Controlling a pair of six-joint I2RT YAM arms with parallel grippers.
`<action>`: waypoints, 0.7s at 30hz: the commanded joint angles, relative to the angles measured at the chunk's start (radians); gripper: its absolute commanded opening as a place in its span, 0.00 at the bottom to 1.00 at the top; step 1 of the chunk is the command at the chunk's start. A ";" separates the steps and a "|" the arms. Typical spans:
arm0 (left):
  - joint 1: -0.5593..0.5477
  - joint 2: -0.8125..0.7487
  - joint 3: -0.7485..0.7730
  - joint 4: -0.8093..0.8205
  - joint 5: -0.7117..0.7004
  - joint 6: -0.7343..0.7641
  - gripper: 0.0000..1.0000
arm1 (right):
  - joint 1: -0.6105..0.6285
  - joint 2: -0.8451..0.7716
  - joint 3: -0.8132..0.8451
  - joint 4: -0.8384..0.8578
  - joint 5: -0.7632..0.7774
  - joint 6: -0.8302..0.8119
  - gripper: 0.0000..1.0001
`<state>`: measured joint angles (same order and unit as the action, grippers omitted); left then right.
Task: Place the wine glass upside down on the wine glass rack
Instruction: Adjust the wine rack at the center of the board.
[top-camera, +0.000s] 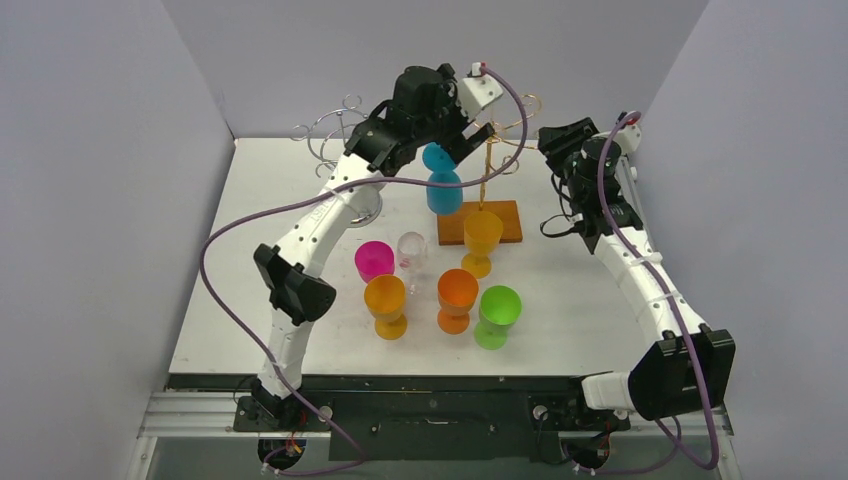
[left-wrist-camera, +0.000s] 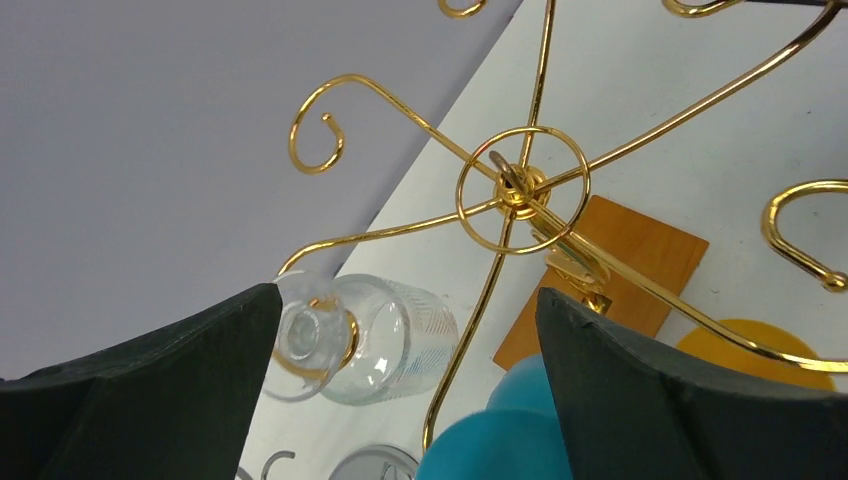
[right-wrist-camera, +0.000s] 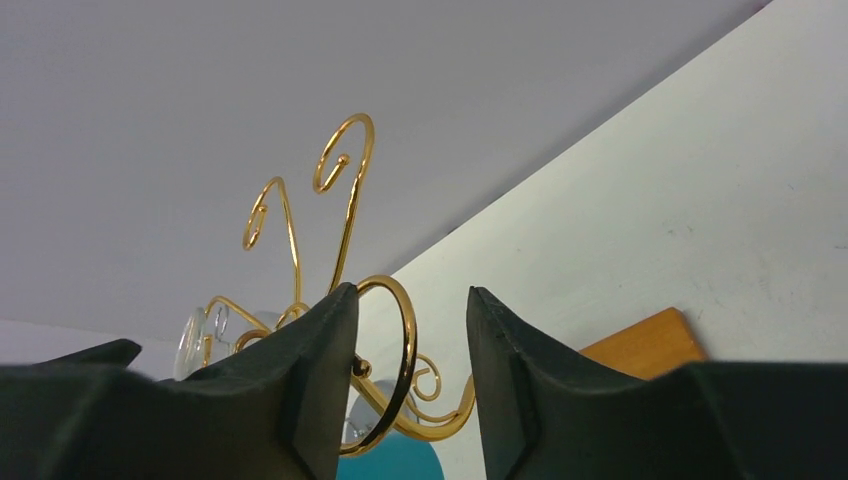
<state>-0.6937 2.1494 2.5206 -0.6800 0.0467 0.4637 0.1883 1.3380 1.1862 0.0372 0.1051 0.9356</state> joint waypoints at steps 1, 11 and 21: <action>0.017 -0.159 -0.003 0.004 0.069 -0.061 0.98 | -0.028 -0.062 0.020 -0.107 -0.095 -0.053 0.44; 0.098 -0.334 -0.025 -0.072 0.182 -0.222 0.96 | -0.144 -0.158 0.092 -0.230 -0.201 -0.105 0.70; 0.413 -0.597 -0.250 -0.238 0.221 -0.307 0.96 | 0.072 -0.290 0.198 -0.498 -0.102 -0.327 0.73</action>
<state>-0.3737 1.6527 2.3344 -0.8234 0.2226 0.2142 0.0742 1.1164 1.3014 -0.3149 -0.0765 0.7647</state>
